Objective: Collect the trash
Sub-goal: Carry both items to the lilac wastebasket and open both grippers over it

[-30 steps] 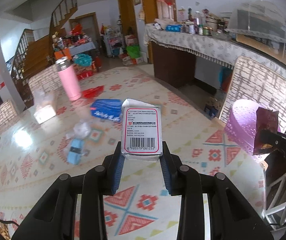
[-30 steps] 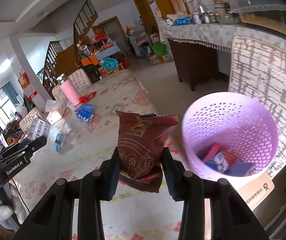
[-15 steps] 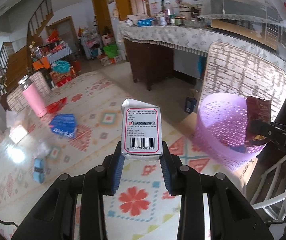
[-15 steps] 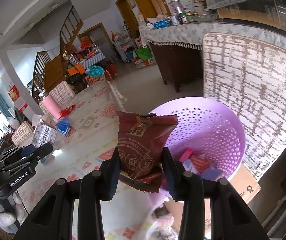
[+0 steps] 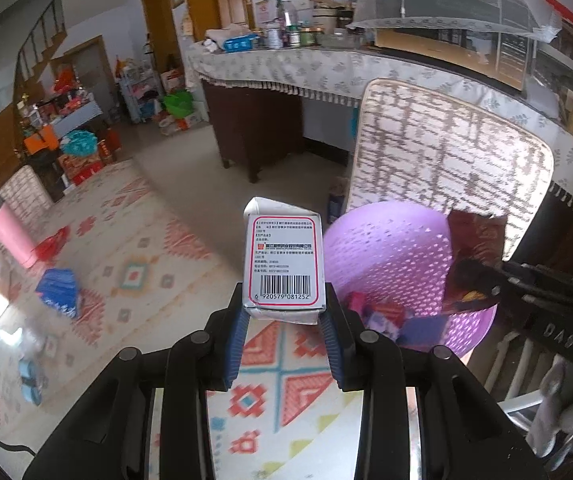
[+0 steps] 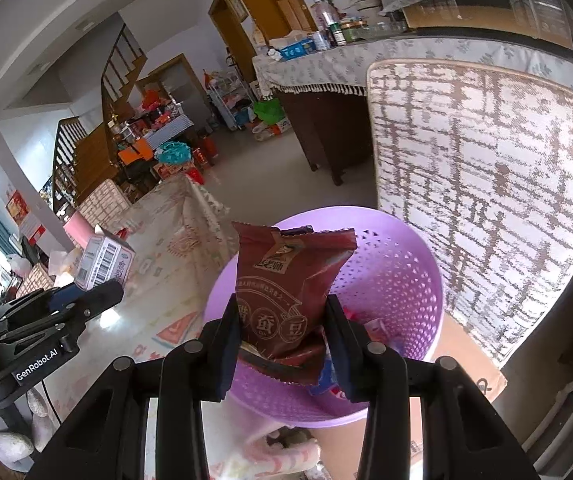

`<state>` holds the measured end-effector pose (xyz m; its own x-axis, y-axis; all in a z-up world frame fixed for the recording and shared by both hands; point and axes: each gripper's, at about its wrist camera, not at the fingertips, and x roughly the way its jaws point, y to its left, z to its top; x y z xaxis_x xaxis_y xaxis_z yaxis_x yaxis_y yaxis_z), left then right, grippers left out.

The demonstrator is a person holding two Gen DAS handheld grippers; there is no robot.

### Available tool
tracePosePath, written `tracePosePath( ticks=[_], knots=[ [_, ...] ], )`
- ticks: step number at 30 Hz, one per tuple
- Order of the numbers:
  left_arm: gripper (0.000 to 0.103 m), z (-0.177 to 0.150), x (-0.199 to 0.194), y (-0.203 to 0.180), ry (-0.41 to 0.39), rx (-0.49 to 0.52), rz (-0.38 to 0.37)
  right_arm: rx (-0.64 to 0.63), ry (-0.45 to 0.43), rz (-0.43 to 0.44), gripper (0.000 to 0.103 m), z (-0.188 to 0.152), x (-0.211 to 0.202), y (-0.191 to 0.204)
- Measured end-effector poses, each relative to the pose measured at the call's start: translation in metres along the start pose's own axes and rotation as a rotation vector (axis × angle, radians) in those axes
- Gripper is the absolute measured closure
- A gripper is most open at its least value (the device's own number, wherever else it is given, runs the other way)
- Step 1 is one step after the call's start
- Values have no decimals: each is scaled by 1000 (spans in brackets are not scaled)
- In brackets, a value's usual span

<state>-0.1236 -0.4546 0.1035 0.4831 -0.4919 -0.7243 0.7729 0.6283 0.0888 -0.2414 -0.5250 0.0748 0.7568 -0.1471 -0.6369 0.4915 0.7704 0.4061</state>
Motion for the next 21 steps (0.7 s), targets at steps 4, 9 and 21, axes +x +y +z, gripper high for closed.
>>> tracePosePath(
  ticks=[4,9,21],
  knots=[
    [70,11,8,-15,3,6,-41,11,2,-10,60,3,3,-10],
    [70,23,20,-35,6,20,-83,26,0,-24,60,8,5,-18],
    [29,36,23,-32,-17,-30,-136,55,-9,-58,47,15,12,-26]
  ],
)
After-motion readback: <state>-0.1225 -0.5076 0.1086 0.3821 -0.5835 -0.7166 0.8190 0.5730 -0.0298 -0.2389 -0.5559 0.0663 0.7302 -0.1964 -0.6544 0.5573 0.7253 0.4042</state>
